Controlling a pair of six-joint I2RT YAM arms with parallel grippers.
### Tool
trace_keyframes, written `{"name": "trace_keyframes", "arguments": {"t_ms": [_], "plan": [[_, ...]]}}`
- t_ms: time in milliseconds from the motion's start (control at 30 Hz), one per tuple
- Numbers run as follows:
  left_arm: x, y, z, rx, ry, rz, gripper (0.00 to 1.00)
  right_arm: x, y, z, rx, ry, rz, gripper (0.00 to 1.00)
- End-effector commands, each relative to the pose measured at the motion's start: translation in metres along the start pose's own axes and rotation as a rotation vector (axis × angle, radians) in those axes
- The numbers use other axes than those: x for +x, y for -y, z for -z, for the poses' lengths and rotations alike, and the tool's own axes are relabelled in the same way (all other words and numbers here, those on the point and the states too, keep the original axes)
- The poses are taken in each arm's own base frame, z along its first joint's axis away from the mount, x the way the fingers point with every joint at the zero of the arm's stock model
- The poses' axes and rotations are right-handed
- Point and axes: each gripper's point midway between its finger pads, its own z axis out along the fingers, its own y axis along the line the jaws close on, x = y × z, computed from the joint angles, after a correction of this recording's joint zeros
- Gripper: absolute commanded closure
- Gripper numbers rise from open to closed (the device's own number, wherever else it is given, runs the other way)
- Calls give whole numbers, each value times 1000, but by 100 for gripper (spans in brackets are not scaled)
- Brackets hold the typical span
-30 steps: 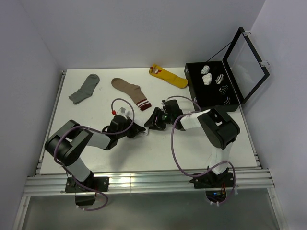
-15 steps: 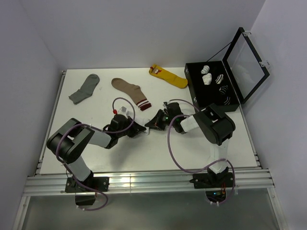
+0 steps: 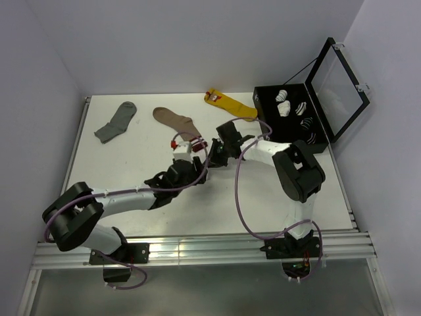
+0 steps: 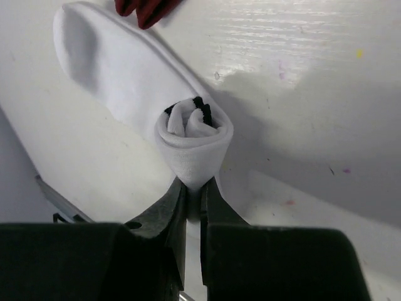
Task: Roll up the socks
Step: Roll the sock at the center of the board.
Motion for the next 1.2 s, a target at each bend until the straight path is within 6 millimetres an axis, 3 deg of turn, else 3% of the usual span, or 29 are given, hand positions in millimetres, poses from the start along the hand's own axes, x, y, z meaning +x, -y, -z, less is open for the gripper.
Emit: {"name": "trace_keyframes", "arguments": {"t_ms": [0, 133, 400, 733, 1167], "plan": [[-16, 9, 7, -97, 131, -286, 42, 6, 18, 16, 184, -45, 44, 100], [-7, 23, 3, -126, 156, -422, 40, 15, 23, 16, 242, -113, 32, 100], [5, 25, -18, -190, 167, -520, 40, 10, 25, 19, 283, -111, 39, 100], [17, 50, -26, -124, 137, -468, 41, 12, 27, 13, 288, -119, 27, 100], [40, 42, -43, -170, 68, -452, 44, 14, 26, 10, 276, -130, 17, 100]]}}
